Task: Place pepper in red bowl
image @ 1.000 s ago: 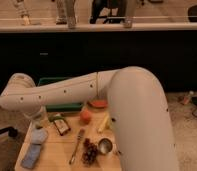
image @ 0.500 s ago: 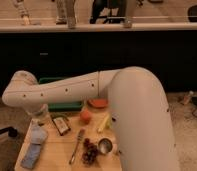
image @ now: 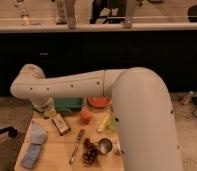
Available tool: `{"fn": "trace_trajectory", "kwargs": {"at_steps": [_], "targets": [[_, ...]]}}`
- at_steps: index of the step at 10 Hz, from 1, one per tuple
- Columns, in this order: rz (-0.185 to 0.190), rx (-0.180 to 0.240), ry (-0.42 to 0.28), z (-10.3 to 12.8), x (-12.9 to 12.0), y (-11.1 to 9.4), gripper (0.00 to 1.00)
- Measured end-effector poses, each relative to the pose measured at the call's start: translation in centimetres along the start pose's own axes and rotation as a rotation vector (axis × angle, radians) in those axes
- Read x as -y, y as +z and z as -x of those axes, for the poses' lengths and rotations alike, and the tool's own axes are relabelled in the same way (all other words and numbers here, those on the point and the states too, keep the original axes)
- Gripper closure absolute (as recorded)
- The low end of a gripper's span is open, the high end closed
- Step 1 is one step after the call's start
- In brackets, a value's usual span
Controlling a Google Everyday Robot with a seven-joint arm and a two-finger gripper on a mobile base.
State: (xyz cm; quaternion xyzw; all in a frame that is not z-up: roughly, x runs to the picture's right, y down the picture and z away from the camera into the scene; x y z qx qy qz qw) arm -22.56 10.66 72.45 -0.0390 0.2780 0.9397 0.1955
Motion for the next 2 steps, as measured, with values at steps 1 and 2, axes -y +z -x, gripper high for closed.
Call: {"fn": "trace_trajectory", "kwargs": {"at_steps": [1, 2], "targets": [[-0.005, -0.001, 0.015, 0.71, -0.18, 0.33, 1.0], [-0.01, -0.001, 0.028, 1.28, -0.31, 0.61, 1.0]]}}
